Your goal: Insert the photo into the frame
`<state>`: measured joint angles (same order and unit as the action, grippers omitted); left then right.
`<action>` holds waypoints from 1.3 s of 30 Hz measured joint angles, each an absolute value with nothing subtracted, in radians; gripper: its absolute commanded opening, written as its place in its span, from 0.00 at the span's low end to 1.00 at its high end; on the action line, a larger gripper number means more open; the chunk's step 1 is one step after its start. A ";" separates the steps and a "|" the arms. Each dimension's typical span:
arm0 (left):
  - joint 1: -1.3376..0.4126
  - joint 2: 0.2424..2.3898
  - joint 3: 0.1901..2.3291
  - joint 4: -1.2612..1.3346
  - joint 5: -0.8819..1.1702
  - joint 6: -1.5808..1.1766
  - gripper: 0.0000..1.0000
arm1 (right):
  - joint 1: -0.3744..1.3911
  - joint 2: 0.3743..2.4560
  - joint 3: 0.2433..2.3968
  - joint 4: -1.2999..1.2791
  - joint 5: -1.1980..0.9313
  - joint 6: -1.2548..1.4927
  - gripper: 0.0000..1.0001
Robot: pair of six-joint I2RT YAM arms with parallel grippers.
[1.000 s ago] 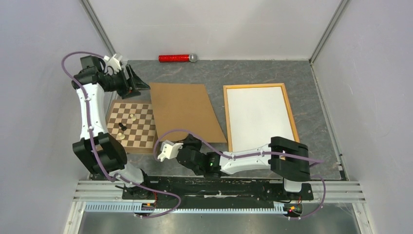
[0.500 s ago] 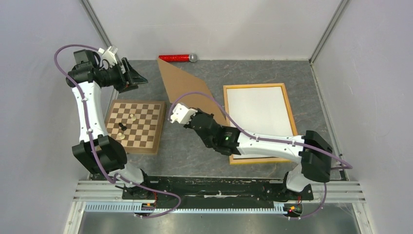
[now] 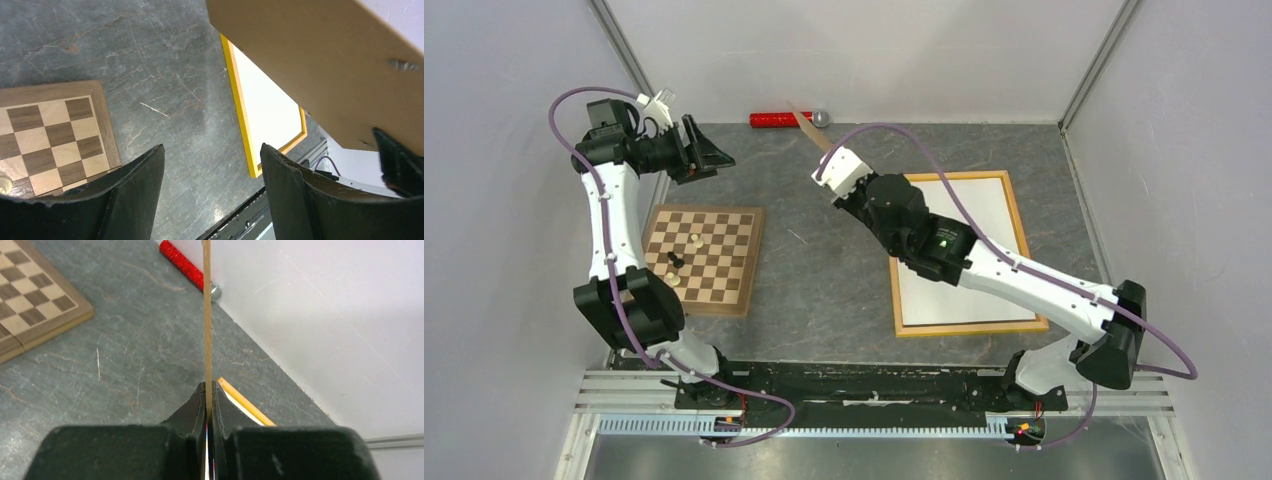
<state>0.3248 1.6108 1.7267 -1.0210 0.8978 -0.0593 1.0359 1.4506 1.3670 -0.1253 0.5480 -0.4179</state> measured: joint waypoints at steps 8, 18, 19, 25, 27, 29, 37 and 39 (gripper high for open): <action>0.278 1.611 1.727 -1.015 0.900 -0.056 0.77 | 0.978 1.390 1.473 -0.221 0.472 -0.379 0.00; 0.168 1.595 1.760 -1.019 0.889 0.091 0.78 | 0.957 1.325 1.531 -0.356 0.264 -0.359 0.00; 0.153 1.587 1.769 -1.019 0.882 0.124 0.78 | 0.956 1.325 1.543 -0.373 0.234 -0.359 0.00; 0.069 1.507 1.787 -1.016 0.858 0.308 0.79 | 0.952 1.325 1.608 -0.434 0.081 -0.346 0.00; 0.052 1.477 1.787 -1.011 0.865 0.356 0.80 | 0.947 1.325 1.620 -0.444 0.033 -0.335 0.00; 0.047 1.450 1.787 -1.004 0.874 0.411 0.83 | 0.934 1.324 1.624 -0.450 -0.012 -0.325 0.00; 0.041 1.364 1.749 -0.989 0.933 0.603 0.86 | 0.857 1.318 1.625 -0.501 -0.181 -0.287 0.00; 0.037 1.344 1.729 -0.995 0.950 0.648 0.86 | 0.835 1.311 1.625 -0.505 -0.218 -0.279 0.00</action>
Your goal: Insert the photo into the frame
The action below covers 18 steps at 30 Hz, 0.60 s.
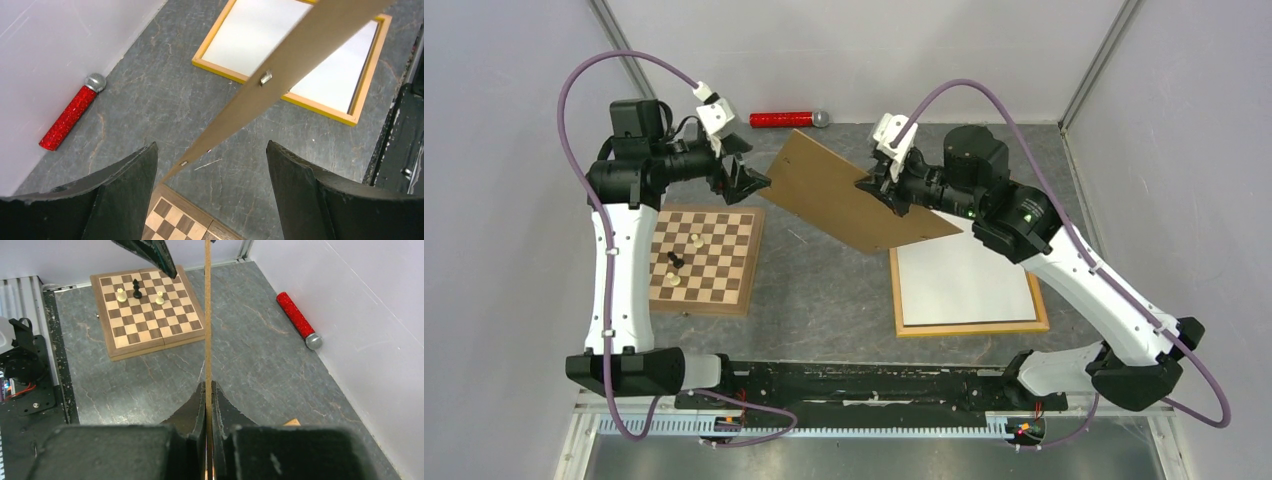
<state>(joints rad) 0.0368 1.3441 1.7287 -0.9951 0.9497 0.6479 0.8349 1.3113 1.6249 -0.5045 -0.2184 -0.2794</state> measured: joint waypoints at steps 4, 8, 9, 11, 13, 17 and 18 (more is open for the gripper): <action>0.035 1.313 1.671 -1.004 0.987 0.733 0.86 | 0.804 1.293 1.625 -0.505 -0.285 -0.276 0.00; 0.028 1.300 1.608 -1.016 1.009 0.806 0.86 | 0.785 1.259 1.623 -0.505 -0.369 -0.275 0.00; 0.026 1.301 1.600 -1.016 1.015 0.820 0.86 | 0.781 1.254 1.623 -0.505 -0.391 -0.275 0.00; 0.023 1.304 1.596 -1.017 1.026 0.846 0.86 | 0.776 1.246 1.620 -0.505 -0.428 -0.274 0.00; 0.021 1.304 1.596 -1.016 1.037 0.865 0.86 | 0.773 1.242 1.613 -0.503 -0.457 -0.273 0.00; 0.019 1.300 1.589 -1.019 1.055 0.906 0.85 | 0.760 1.239 1.594 -0.503 -0.493 -0.275 0.00; 0.017 1.295 1.579 -1.021 1.057 0.922 0.84 | 0.756 1.239 1.589 -0.504 -0.499 -0.278 0.00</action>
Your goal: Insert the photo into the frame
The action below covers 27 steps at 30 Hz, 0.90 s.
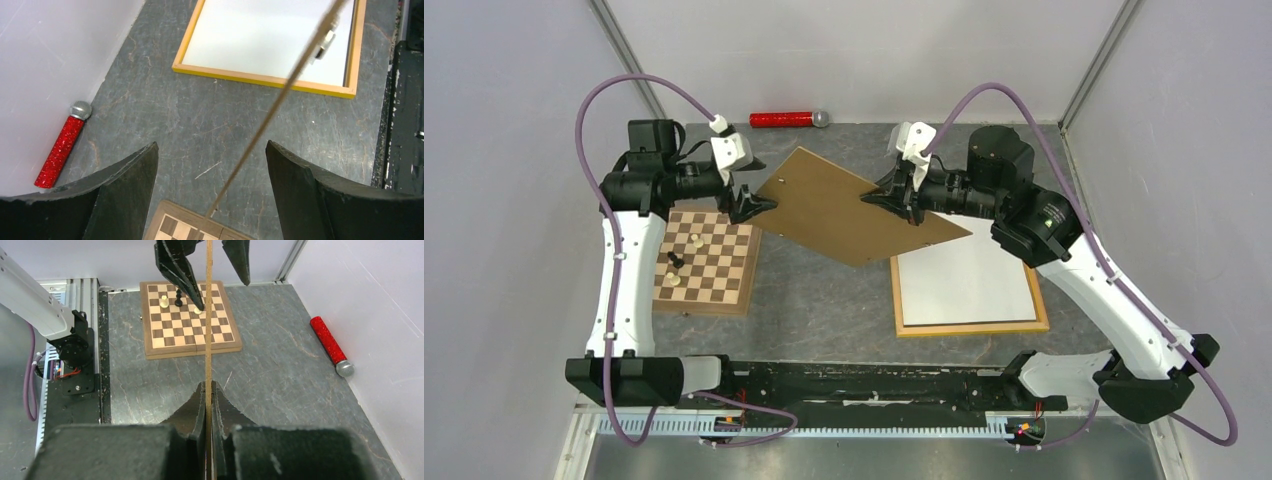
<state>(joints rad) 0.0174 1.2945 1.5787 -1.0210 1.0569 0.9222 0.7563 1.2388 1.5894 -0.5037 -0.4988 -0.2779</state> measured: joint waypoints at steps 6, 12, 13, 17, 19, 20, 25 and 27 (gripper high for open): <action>-0.009 1.233 1.469 -1.061 1.067 1.031 0.84 | 0.741 1.233 1.587 -0.521 -0.519 -0.293 0.00; -0.036 1.211 1.429 -1.090 1.107 1.084 0.81 | 0.722 1.200 1.560 -0.524 -0.547 -0.306 0.00; -0.037 1.211 1.429 -1.090 1.109 1.086 0.80 | 0.718 1.194 1.553 -0.525 -0.554 -0.306 0.00; -0.051 1.211 1.429 -1.091 1.112 1.087 0.75 | 0.704 1.188 1.538 -0.526 -0.576 -0.307 0.00; -0.063 1.211 1.429 -1.091 1.112 1.087 0.69 | 0.701 1.188 1.533 -0.526 -0.588 -0.307 0.00; -0.070 1.212 1.429 -1.091 1.113 1.087 0.67 | 0.699 1.188 1.530 -0.526 -0.595 -0.307 0.00; -0.104 1.229 1.433 -1.092 1.112 1.086 0.53 | 0.696 1.188 1.525 -0.526 -0.621 -0.308 0.00; -0.110 1.241 1.436 -1.092 1.111 1.086 0.50 | 0.695 1.188 1.525 -0.526 -0.629 -0.311 0.00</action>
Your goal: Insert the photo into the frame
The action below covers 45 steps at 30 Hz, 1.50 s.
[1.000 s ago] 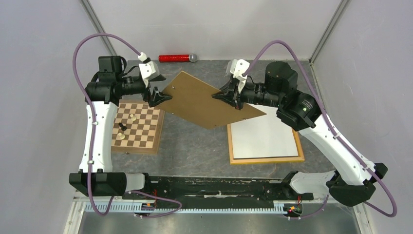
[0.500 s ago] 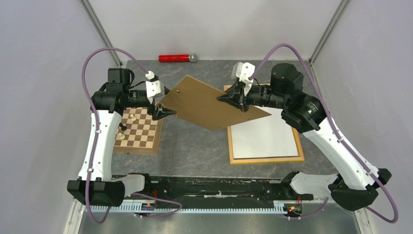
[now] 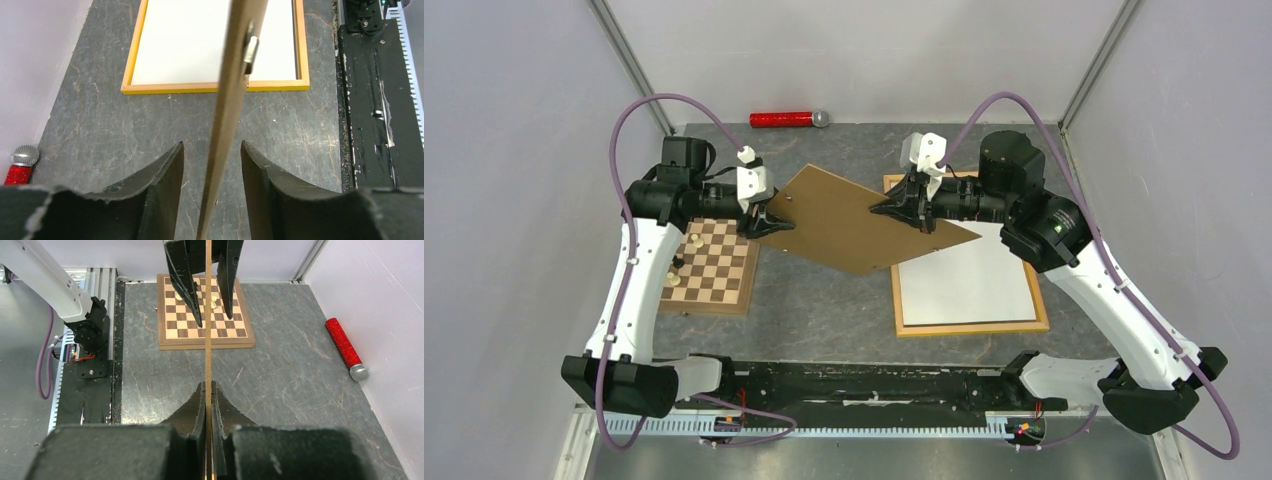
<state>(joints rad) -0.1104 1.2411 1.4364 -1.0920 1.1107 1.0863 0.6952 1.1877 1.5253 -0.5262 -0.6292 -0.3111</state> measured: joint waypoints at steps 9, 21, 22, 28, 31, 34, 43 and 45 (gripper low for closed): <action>-0.112 1.260 1.481 -1.151 1.099 1.101 0.41 | 0.691 1.183 1.525 -0.541 -0.624 -0.338 0.00; -0.123 1.267 1.492 -1.181 1.103 1.121 0.29 | 0.687 1.177 1.523 -0.548 -0.622 -0.348 0.00; -0.127 1.267 1.492 -1.181 1.103 1.120 0.28 | 0.686 1.177 1.523 -0.549 -0.624 -0.348 0.00; -0.147 1.268 1.492 -1.189 1.104 1.121 0.02 | 0.681 1.176 1.523 -0.554 -0.627 -0.349 0.00; -0.153 1.268 1.492 -1.204 1.104 1.135 0.02 | 0.673 1.174 1.523 -0.553 -0.625 -0.360 0.04; -0.157 1.266 1.493 -1.208 1.104 1.135 0.02 | 0.670 1.169 1.523 -0.558 -0.621 -0.359 0.37; -0.159 1.261 1.531 -1.190 1.037 1.048 0.02 | 0.663 1.144 1.523 -0.483 -0.549 -0.346 0.98; -0.158 1.260 1.536 -1.166 1.029 1.012 0.02 | 0.661 1.132 1.523 -0.479 -0.517 -0.341 0.98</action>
<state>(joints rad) -0.1581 1.2602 1.5356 -1.1660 1.0290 1.0122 0.6605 1.1320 1.5230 -0.4786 -0.5167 -0.3412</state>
